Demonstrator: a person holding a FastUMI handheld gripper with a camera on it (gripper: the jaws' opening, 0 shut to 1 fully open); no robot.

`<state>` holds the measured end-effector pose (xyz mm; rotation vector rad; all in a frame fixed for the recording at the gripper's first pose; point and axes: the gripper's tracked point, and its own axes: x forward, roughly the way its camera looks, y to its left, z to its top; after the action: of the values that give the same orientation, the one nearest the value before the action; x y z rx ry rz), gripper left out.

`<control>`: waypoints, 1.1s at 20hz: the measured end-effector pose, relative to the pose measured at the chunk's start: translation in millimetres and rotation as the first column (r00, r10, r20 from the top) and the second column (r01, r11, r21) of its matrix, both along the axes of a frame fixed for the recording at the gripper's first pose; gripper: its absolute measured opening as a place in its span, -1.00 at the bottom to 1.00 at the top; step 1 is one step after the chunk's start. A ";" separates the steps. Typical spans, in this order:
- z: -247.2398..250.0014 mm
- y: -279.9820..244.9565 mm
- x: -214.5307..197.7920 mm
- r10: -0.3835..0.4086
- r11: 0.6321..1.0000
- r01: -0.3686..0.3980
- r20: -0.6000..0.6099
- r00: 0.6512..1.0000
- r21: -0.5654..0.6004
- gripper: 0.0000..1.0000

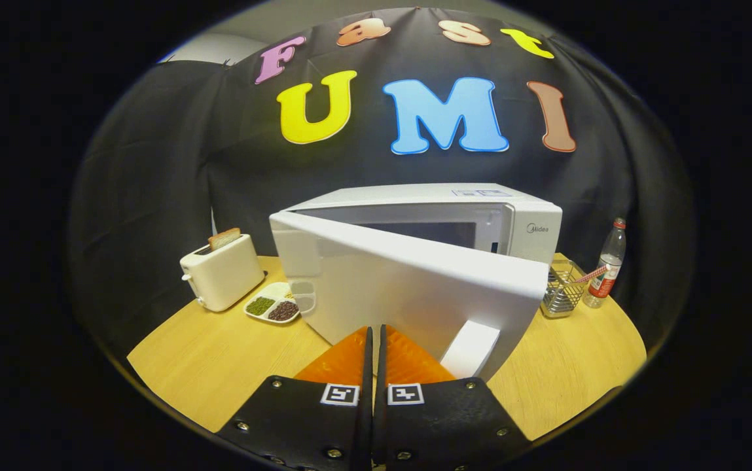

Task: Open the microwave, put the food inside, and close the microwave door.

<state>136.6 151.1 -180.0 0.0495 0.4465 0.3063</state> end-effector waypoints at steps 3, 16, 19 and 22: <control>-1.7 -7.8 18.6 -0.026 1.000 0.026 -0.003 1.000 0.002 -0.96; -9.6 -19.5 96.2 -0.086 0.996 0.086 -0.006 0.996 -0.027 -0.96; -12.9 -21.3 103.4 -0.090 0.996 0.090 0.001 0.996 -0.030 -0.96; -11.8 -23.2 112.3 -0.110 0.994 0.110 0.004 0.994 -0.022 -0.96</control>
<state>248.8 127.9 -191.8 0.0518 0.4428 0.1933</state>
